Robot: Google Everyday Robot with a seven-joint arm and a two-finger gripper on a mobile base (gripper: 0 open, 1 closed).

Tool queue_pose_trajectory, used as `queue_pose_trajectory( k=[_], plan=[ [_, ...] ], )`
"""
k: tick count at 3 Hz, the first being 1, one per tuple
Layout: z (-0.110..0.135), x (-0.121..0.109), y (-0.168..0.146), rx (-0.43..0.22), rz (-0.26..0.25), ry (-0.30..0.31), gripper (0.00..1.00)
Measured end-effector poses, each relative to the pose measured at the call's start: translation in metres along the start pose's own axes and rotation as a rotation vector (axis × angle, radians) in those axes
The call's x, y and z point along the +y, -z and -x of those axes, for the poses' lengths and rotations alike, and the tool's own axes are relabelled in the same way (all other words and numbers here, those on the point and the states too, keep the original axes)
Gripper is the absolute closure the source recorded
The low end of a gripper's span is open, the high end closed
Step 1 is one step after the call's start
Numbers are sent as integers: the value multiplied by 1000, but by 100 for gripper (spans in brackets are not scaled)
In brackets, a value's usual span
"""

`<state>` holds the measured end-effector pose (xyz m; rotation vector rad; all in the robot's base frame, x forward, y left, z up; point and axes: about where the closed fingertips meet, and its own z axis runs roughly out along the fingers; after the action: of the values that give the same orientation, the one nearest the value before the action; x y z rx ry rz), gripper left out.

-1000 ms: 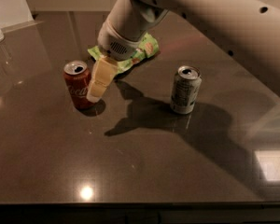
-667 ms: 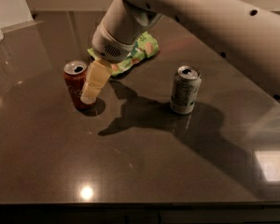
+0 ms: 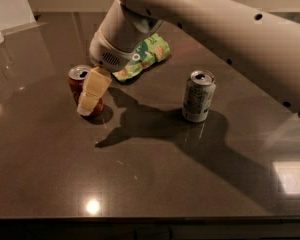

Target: Pick coke can

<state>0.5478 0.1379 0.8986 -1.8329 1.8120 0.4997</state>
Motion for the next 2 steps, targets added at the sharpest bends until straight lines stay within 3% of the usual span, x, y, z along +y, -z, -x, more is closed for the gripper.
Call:
queue_pose_trajectory(
  k=[1, 2],
  plan=[
    [4, 1, -1, -7, 7, -6, 18],
    [9, 2, 0, -12, 14, -3, 42]
  ],
)
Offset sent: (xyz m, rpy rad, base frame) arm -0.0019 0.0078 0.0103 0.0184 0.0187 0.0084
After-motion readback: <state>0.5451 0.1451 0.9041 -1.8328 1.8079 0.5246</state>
